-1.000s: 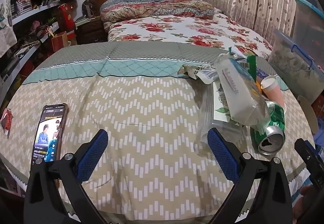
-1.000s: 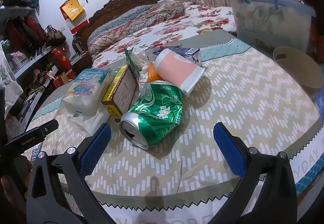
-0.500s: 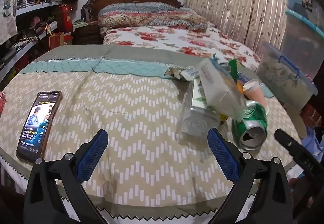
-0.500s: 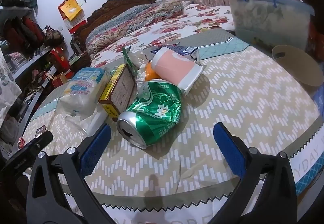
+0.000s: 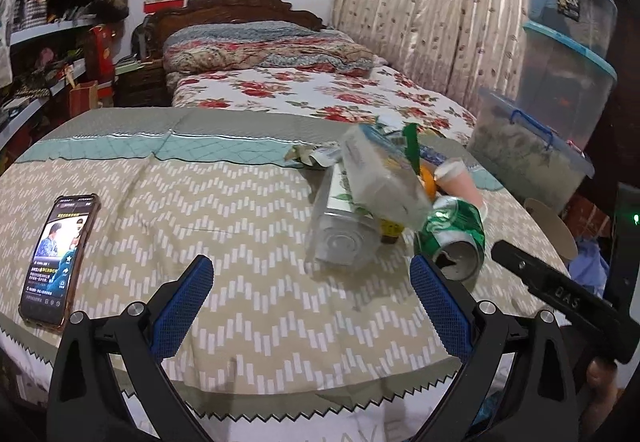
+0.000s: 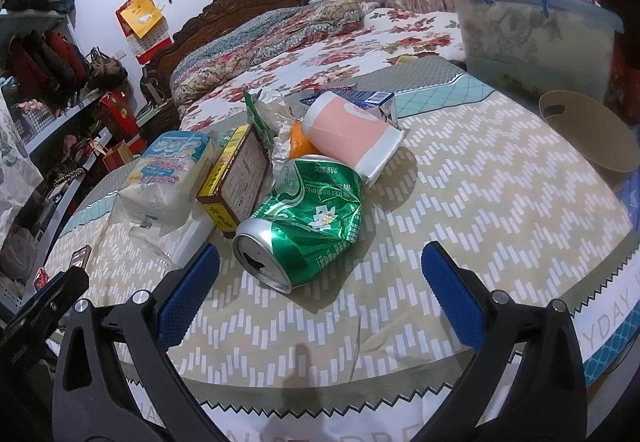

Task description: Collect trash

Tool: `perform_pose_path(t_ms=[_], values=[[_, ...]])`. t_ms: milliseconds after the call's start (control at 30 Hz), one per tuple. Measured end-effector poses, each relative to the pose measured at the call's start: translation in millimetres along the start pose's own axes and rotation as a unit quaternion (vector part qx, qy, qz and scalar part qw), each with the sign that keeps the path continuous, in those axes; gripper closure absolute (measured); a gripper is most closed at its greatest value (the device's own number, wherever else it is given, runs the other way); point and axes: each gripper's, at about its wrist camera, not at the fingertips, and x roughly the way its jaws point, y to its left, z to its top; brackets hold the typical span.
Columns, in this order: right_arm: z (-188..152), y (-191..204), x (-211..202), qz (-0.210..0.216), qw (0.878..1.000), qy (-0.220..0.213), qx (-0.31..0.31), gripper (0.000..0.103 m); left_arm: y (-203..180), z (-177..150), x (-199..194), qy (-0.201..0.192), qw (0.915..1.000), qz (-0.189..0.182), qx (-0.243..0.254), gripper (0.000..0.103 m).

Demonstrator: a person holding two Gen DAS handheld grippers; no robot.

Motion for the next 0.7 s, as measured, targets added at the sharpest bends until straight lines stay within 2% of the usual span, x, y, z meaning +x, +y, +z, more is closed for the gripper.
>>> perform_pose_path(t_ms=[233,700], values=[[0.1,0.7,-0.4,0.000,1.000,0.000,0.000,0.003,-5.0,-0.8,-1.6,-0.008,0.9997,-0.019,0.010,0.009],[0.3,-0.1,1.4,-0.001,1.000,0.001,0.002,0.003,1.5,-2.4,4.0,0.001,0.9997,-0.023,0.010,0.009]])
